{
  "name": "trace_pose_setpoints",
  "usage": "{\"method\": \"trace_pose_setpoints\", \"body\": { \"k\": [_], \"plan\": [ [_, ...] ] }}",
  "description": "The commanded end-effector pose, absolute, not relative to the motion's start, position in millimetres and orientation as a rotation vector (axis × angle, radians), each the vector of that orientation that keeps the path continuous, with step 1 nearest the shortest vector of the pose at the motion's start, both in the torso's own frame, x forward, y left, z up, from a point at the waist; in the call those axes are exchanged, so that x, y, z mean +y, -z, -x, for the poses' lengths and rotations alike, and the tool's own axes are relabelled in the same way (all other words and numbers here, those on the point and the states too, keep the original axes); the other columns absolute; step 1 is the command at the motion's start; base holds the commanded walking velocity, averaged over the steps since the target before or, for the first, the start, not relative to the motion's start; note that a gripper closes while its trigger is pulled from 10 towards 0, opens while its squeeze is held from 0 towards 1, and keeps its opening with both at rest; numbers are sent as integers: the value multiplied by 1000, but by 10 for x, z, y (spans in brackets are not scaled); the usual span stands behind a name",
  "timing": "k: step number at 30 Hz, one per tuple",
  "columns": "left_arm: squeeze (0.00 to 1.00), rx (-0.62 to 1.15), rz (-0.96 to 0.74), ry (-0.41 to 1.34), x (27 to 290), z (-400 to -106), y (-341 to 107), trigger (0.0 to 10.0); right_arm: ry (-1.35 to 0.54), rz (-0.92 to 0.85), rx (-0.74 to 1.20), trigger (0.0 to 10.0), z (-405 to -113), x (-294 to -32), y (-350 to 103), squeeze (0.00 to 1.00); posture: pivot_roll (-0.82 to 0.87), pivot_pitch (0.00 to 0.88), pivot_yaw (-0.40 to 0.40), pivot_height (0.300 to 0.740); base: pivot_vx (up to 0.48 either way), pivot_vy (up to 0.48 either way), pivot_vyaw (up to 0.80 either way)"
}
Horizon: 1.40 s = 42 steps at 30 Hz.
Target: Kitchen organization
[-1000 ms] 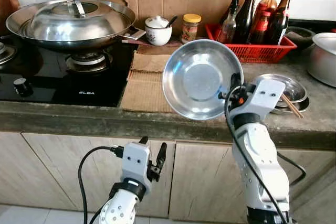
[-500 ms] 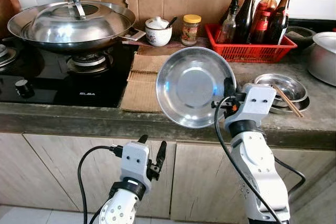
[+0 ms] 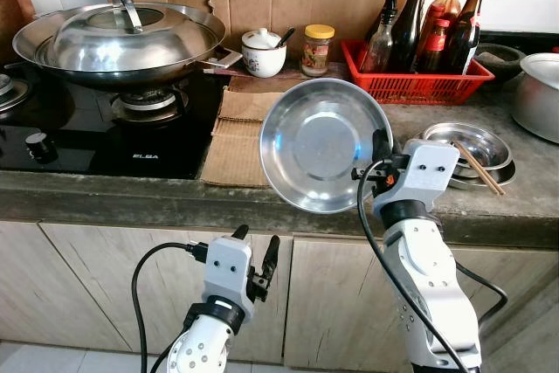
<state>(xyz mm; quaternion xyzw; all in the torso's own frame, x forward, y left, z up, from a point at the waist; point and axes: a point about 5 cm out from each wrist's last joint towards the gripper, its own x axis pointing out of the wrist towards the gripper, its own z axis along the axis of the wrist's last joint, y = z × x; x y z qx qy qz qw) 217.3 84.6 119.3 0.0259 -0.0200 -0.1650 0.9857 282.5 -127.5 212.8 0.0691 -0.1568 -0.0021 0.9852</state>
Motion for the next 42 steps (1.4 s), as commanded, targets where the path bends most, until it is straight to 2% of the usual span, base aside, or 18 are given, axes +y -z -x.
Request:
{"method": "trace_pose_setpoints", "body": {
  "k": [1,8,30,31,32,33,34,42],
  "plan": [
    [0,-40,-59,346,827,-2166,-1182,10000,8,-153,-330,10000,-2812,-1291,-2169,0,44,0,-46,740,0,0,0],
    [0,-39,-66,352,822,-2159,-1173,10000,6,-153,-324,10000,-2815,-1293,-2159,0,44,0,-46,740,0,0,0],
    [0,-31,-71,356,824,-2154,-1162,10000,7,-158,-309,10000,-2814,-1287,-2121,0,45,0,-43,740,-277,0,0],
    [0,-31,-72,356,826,-2153,-1162,10000,4,-158,-309,6157,-2811,-1286,-2118,0,44,0,-41,740,-277,0,0],
    [0,-31,-72,356,826,-2153,-1162,10000,4,-158,-309,6157,-2811,-1286,-2118,0,44,0,-41,740,-277,0,0],
    [0,-31,-72,356,826,-2152,-1163,10000,0,-150,-306,9569,-2804,-1284,-2109,0,44,0,-40,740,-274,0,0],
    [0,-31,-72,357,825,-2152,-1164,10000,-1,-147,-304,10000,-2802,-1284,-2105,0,44,0,-40,740,-386,0,0],
    [0,-30,-73,358,829,-2152,-1164,10000,1,-118,-269,10000,-2772,-1299,-2009,0,47,0,-36,740,-139,0,0]
  ]
}}
